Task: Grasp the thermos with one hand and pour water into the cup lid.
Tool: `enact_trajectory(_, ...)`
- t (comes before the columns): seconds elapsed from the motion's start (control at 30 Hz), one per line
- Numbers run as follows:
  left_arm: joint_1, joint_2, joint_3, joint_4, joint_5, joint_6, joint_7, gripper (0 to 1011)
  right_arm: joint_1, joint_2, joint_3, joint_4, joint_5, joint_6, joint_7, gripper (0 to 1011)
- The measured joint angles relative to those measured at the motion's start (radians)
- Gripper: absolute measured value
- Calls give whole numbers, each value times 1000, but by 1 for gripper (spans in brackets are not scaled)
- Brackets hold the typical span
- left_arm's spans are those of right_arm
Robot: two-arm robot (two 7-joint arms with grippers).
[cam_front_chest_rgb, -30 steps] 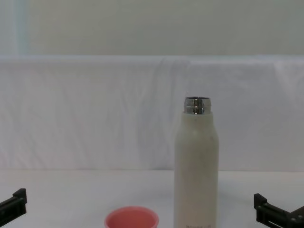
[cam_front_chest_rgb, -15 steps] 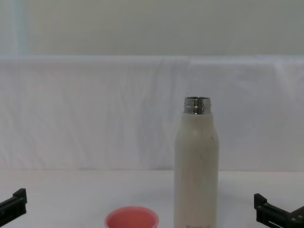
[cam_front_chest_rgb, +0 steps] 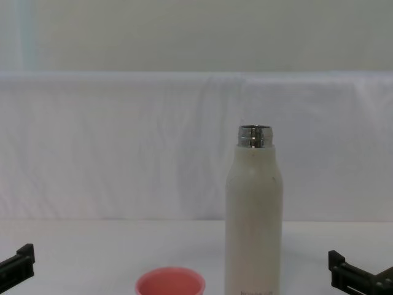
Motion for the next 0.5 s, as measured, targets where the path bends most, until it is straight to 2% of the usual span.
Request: enact_trajectory(0.5, 0, 0, 0, 0, 0, 0, 0, 1001, 0, 0, 0, 0, 0, 0, 0, 1001)
